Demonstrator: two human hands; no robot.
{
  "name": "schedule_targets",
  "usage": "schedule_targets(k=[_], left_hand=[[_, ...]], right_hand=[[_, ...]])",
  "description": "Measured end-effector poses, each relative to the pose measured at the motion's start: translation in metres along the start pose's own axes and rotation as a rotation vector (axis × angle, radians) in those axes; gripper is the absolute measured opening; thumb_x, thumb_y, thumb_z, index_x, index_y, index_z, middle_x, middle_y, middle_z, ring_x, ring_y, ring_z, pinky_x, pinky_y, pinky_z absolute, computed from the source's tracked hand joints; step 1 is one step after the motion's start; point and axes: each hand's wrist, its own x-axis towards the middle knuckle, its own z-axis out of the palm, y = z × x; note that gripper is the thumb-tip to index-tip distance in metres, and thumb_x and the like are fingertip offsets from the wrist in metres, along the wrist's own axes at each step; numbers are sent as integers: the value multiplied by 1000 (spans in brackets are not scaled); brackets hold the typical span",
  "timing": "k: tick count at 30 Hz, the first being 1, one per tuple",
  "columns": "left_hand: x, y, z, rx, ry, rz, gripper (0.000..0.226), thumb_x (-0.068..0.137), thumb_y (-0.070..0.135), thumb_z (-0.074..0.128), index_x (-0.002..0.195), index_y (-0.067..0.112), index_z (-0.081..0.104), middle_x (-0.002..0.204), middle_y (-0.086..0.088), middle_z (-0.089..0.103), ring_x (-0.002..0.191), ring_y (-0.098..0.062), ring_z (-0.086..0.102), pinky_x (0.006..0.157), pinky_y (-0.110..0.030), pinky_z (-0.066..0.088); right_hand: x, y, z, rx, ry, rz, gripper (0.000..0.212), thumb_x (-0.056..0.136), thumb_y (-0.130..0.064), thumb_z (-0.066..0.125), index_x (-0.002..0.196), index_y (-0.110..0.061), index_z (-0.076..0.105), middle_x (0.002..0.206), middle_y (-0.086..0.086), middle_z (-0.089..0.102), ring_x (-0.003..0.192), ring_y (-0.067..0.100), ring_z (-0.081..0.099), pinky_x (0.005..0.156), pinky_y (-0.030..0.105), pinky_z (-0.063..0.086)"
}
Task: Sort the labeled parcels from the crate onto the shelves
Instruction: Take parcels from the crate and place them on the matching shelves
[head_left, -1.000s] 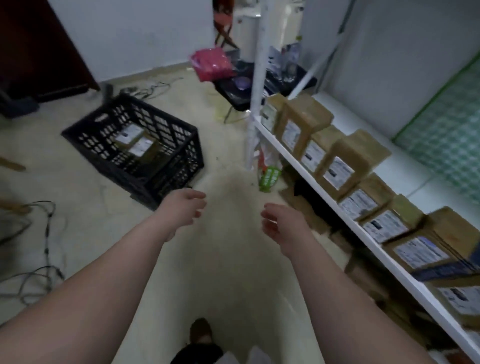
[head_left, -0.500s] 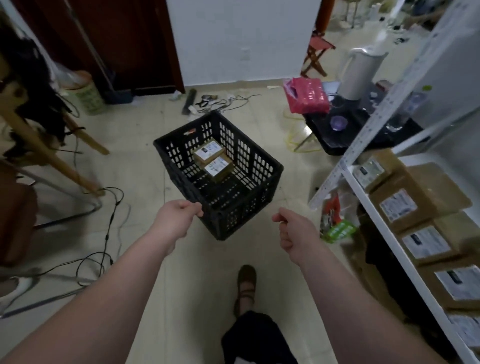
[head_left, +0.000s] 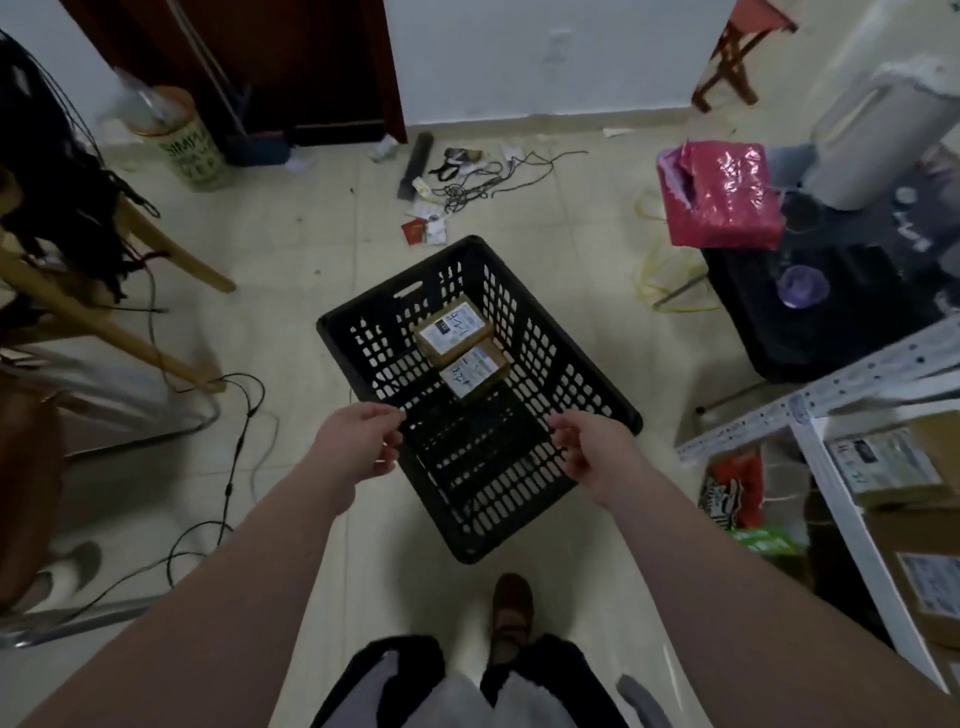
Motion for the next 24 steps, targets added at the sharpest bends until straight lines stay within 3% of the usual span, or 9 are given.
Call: schedule_targets(k=[11,16,19,21,24], left_hand=[[151,61,-2,138,-192,-99,15,97,16,52,108,11,60,91,-10,60,78,-22,60,78,-34,53],[230,79,-8,282,-299,-140,15,97,14,50,109,10,59,94,-10,60,80,-21,60,83,-37,53],[273,80,-6,363,-326,-151,10,97,13,52,101,12,61,92,-8,58,81,-21,58,84,-36,51],[297,75,-1,410,-333,-159,7,96,15,53,99,14,59,91,-6,58,82,-18,57,80,-33,51],[328,57,14,471,-359,-196,10,96,17,53,105,14,58,97,-5,58,87,-17,56,80,-32,50]], right_hand=[[78,-35,62,194,88,146,12,92,-13,60,96,-5,69,71,5,63,56,12,50,55,25,47],[121,-33,108,186,196,174,10,93,-11,58,99,-6,64,71,4,59,57,13,48,54,23,45],[146,-24,135,203,190,219,5,95,-9,54,92,-10,58,69,4,53,53,12,42,51,21,41],[165,-12,149,198,177,248,14,96,-9,51,84,-14,53,67,4,48,52,12,40,50,19,36],[198,6,160,212,174,274,10,95,-8,50,90,-16,52,64,1,44,47,10,36,46,16,33]])
